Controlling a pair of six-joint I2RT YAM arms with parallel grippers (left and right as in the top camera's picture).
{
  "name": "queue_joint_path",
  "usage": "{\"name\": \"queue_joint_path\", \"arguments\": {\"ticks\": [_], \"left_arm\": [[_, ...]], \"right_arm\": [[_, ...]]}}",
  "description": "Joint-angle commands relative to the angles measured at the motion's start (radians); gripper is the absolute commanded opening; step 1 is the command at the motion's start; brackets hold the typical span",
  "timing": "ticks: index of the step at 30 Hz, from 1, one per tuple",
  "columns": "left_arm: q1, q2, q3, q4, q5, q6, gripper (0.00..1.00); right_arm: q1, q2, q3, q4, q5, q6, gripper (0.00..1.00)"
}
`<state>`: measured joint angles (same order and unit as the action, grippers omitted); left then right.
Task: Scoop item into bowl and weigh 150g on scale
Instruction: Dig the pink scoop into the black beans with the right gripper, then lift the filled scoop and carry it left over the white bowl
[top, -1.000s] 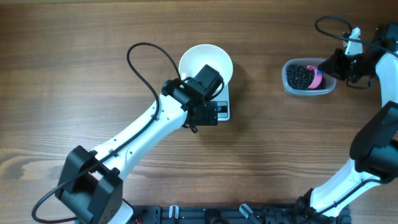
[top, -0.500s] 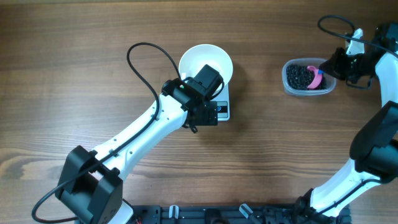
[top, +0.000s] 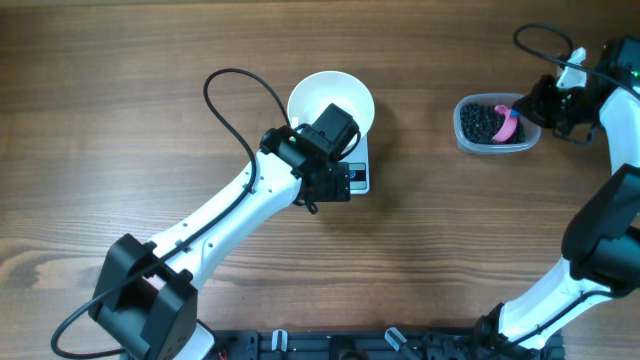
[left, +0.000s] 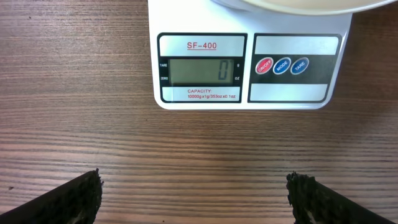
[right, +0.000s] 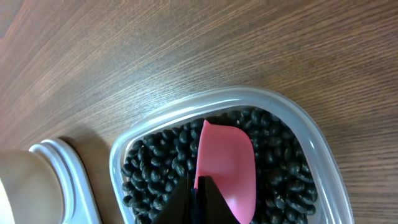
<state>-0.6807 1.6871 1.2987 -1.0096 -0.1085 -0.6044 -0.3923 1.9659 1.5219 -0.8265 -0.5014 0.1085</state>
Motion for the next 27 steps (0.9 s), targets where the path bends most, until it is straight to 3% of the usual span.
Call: {"name": "queue_joint_path", "arguments": {"ticks": [1,5,15,20,27], "left_arm": [[-0.001,0.008,-0.006,0.0,-0.02,-0.01,1.0],[-0.001,0.008,-0.006,0.0,-0.02,-0.01,1.0],[-0.001,0.008,-0.006,0.0,-0.02,-0.01,1.0],[-0.001,0.008,-0.006,0.0,-0.02,-0.01,1.0],[-0.001,0.008,-0.006,0.0,-0.02,-0.01,1.0]], "right_arm": [[0.035,0.041,-0.059,0.057,-0.041,0.0,0.04],[0.006,0.041,-0.059,0.08,-0.203,-0.004,0.04],[-0.156,0.041,-0.059,0.034,-0.399,-0.053,0.04],[-0.22,0.041,-0.059,0.026,-0.405,-0.049,0.04],[-0.325,0.041,-0.059,0.021,-0.601,-0.056,0.04]]}}
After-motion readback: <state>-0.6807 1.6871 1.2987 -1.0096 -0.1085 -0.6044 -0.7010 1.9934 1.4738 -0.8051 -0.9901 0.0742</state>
